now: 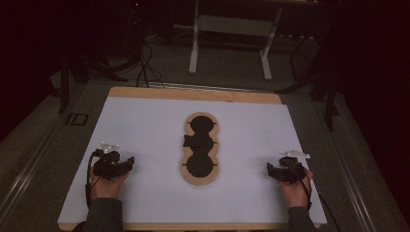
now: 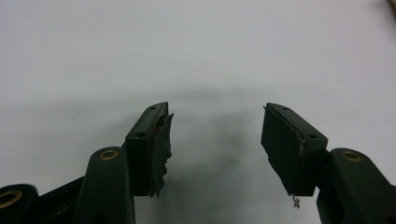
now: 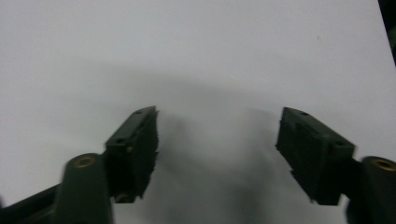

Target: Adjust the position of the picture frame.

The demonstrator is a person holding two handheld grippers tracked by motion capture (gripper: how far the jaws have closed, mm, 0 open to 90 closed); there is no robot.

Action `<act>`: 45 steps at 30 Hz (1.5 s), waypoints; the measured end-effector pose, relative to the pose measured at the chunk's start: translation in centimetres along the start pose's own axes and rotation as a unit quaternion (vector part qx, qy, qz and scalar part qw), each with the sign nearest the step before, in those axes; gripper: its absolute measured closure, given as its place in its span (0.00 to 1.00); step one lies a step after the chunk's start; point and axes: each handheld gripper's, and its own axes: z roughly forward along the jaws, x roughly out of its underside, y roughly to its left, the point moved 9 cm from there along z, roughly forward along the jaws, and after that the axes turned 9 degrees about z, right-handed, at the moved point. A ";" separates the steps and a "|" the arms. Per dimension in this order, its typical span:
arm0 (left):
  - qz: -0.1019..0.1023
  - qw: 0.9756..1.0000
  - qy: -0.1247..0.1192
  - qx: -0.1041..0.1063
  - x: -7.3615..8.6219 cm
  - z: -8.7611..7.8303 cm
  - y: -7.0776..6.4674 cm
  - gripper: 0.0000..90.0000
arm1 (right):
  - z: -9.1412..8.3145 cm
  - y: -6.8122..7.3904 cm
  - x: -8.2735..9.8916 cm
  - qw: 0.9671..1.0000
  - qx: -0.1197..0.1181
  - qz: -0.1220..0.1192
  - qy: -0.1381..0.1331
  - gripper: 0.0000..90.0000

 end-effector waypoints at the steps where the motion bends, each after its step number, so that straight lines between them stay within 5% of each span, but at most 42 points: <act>1: 0.004 1.000 -0.004 0.008 -0.1 0.0 -0.2 0.45 | -0.3 0.4 -0.2 1.000 -0.008 0.001 -0.004 0.34; 12: 0.026 0.997 -0.035 0.057 -0.8 -0.7 -1.6 0.50 | -1.0 2.9 -0.6 0.999 -0.037 -0.017 -0.013 0.34; 16: 0.040 0.997 -0.040 0.052 -0.9 -0.9 -1.8 0.55 | -1.0 3.0 -0.4 0.999 -0.035 -0.012 -0.004 0.38; 23: 0.036 0.997 -0.038 0.057 -0.9 -0.9 -1.9 0.56 | -1.1 3.8 -0.5 0.998 -0.056 -0.009 -0.010 0.42; 33: 0.042 0.996 -0.038 0.072 -1.1 -1.0 -2.2 0.59 | -1.6 5.2 -0.9 0.997 -0.067 -0.029 -0.014 0.45; 45: 0.053 0.994 -0.038 0.087 -1.5 -1.4 -2.6 0.63 | -2.5 7.2 -1.7 0.993 -0.115 -0.026 -0.024 0.52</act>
